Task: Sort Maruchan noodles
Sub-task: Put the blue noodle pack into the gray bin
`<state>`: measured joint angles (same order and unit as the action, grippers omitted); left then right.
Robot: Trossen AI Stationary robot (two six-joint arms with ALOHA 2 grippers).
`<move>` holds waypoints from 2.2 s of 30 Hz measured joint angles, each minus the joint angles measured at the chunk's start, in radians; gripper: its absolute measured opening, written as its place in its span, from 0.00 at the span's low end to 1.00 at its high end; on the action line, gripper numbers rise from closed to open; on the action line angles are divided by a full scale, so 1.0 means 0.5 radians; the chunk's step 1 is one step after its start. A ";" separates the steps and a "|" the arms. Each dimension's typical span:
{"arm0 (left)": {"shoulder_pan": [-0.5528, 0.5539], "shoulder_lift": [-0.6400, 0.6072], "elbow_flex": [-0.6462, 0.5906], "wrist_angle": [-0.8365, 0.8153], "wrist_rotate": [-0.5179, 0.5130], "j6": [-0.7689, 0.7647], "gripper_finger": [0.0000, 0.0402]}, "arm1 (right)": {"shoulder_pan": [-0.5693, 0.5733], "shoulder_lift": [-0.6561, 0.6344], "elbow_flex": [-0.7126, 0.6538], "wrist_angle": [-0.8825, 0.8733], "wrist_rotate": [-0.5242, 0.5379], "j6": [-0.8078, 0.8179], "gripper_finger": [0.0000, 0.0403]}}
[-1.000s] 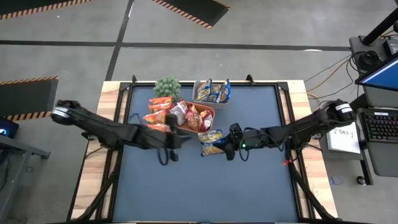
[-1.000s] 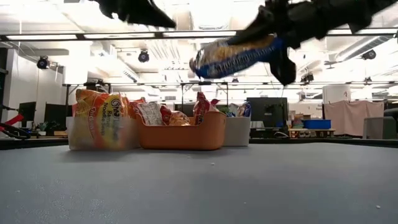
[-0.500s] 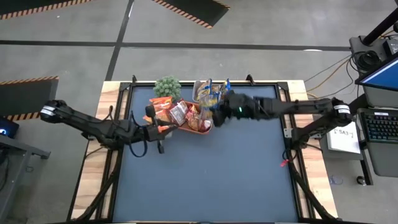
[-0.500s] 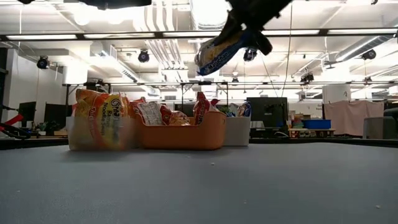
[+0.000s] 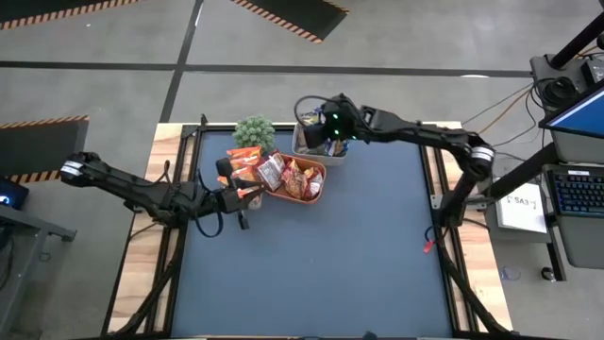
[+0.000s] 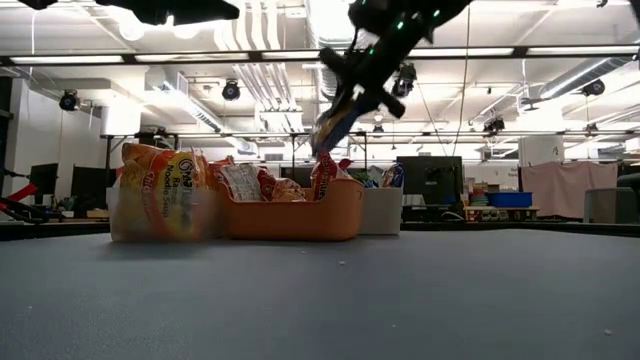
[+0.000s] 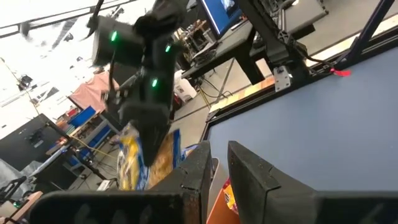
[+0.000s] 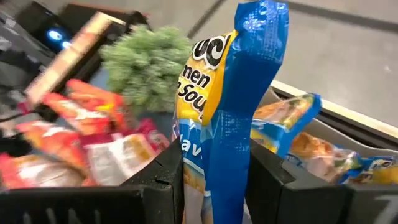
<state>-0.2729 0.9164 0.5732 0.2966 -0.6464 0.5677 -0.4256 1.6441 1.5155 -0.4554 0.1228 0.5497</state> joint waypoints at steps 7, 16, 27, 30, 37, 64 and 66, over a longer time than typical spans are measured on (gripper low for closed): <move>0.000 -0.001 0.000 -0.015 0.000 0.001 0.10 | -0.136 0.286 0.176 -0.031 -0.178 0.054 0.27; 0.000 -0.001 0.000 -0.014 0.000 0.011 0.10 | -0.182 0.394 0.216 -0.073 -0.210 0.137 0.27; 0.000 0.000 0.000 -0.009 0.001 0.016 0.10 | -0.179 0.444 0.206 -0.129 -0.210 0.177 0.33; 0.000 0.000 0.000 -0.009 0.001 0.016 0.10 | -0.179 0.465 0.206 -0.114 -0.209 0.161 0.40; 0.000 0.000 0.000 -0.010 0.001 0.016 0.10 | -0.179 0.465 0.206 -0.053 -0.209 0.070 0.56; 0.000 0.000 0.000 -0.010 0.001 0.030 0.10 | -0.156 0.632 0.195 0.327 -0.172 -0.055 0.26; 0.000 0.001 0.000 -0.011 0.001 0.032 0.10 | -0.155 0.651 0.195 0.327 -0.160 -0.061 0.26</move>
<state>-0.2729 0.9167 0.5732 0.2913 -0.6460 0.5837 -0.5034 1.9698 1.6131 -0.2920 0.0429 0.5194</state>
